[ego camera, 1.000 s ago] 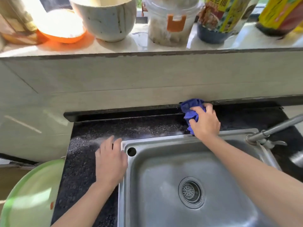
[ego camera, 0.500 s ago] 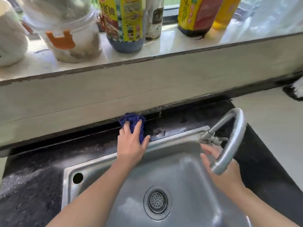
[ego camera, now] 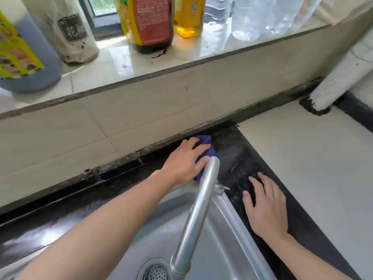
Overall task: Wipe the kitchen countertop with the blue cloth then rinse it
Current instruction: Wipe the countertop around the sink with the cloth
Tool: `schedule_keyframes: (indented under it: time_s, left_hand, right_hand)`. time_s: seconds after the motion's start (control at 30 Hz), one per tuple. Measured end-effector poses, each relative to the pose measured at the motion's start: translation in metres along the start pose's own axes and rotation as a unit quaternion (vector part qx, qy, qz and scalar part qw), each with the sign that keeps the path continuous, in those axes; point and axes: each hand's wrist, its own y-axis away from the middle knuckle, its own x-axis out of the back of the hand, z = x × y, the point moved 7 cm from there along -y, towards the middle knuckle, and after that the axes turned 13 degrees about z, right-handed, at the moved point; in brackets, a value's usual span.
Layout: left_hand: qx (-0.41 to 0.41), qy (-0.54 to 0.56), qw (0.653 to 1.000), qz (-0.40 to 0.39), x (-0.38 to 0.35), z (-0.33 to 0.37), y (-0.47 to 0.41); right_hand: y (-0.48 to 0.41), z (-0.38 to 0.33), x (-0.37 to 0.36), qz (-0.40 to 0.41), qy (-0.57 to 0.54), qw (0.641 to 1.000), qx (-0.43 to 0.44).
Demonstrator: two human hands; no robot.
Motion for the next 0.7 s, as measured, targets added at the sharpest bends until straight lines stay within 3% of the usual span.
schedule_keyframes:
  time_s: [0.1, 0.2, 0.33, 0.4, 0.57, 0.63, 0.7]
  left_hand:
    - [-0.144, -0.098, 0.983, -0.05, -0.049, 0.004, -0.009]
    - [-0.158, -0.099, 0.982, -0.041, -0.053, -0.007, -0.008]
    - [-0.133, -0.084, 0.987, -0.019, -0.01, -0.022, 0.038]
    - [-0.132, -0.127, 0.983, -0.03, 0.013, -0.033, 0.071]
    - [-0.248, -0.226, 0.942, 0.024, 0.045, -0.003, 0.051]
    - [-0.293, -0.264, 0.917, 0.059, 0.031, 0.022, 0.012]
    - [-0.294, -0.316, 0.901, 0.041, 0.01, 0.028, -0.018]
  right_hand:
    - [0.0, 0.002, -0.003, 0.0, 0.003, 1.0, 0.003]
    - [-0.001, 0.004, -0.006, -0.006, 0.003, 1.0, 0.003]
    - [-0.002, 0.002, -0.003, -0.016, 0.001, 1.0, -0.002]
    - [-0.002, 0.0, -0.003, -0.026, 0.009, 1.0, -0.002]
    - [-0.003, -0.004, 0.0, -0.037, 0.02, 0.999, -0.004]
    - [-0.002, -0.004, -0.001, -0.034, 0.023, 0.999, -0.004]
    - [-0.002, -0.003, -0.001, -0.023, 0.024, 0.999, -0.005]
